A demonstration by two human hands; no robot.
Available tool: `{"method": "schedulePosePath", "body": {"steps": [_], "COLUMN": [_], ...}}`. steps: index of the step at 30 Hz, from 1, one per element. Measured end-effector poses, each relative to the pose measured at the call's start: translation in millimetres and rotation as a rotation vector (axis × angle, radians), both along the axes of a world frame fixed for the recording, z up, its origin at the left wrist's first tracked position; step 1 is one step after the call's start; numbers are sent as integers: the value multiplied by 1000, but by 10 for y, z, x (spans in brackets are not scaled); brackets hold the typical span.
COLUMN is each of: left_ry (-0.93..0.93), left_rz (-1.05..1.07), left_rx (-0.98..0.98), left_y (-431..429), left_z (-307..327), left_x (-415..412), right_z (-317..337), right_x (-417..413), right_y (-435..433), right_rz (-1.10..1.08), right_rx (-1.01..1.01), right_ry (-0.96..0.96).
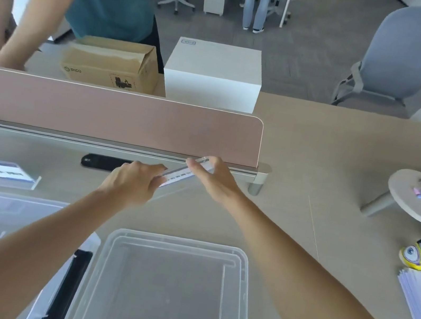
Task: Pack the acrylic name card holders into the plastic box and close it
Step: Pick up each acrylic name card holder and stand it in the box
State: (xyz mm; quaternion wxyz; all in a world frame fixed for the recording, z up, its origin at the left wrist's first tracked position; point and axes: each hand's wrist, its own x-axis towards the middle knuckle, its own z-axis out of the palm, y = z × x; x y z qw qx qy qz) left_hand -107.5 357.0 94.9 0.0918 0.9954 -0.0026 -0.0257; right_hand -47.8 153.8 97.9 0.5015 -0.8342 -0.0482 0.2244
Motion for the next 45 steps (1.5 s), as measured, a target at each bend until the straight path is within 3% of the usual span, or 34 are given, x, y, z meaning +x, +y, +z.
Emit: {"method": "schedulePosePath", "body": {"steps": [6, 9, 14, 19, 24, 31, 35, 41, 45], "left_ry": [-144, -120, -82, -114, -75, 202, 359, 539, 561], "left_rz": [39, 1, 61, 183, 279, 465, 576, 698, 752], "left_rx": [-187, -309, -400, -458, -409, -355, -322, -289, -234], "left_y": [195, 474, 1059, 1669, 2141, 2494, 2592, 2705, 2743], "left_z": [477, 643, 701, 572, 348, -298, -659, -990, -1057], "left_x": [-617, -980, -1696, -2298, -2717, -2891, -2858, -2675, -2559], "right_z": [520, 764, 1096, 1295, 1013, 21, -637, -1326, -1532], "right_x": [-379, -637, -1198, -1677, -1900, -1915, -1849, -1697, -1648], "right_y": [458, 802, 1622, 2484, 3119, 3628, 3831, 4215, 4347], "right_rz": [-22, 14, 200, 397, 532, 634, 673, 589, 495], "right_rx": [-33, -94, -209, -295, -316, -218, -276, -259, -221], "right_ry": [-159, -294, -496, -547, -360, -36, 101, 282, 376]}}
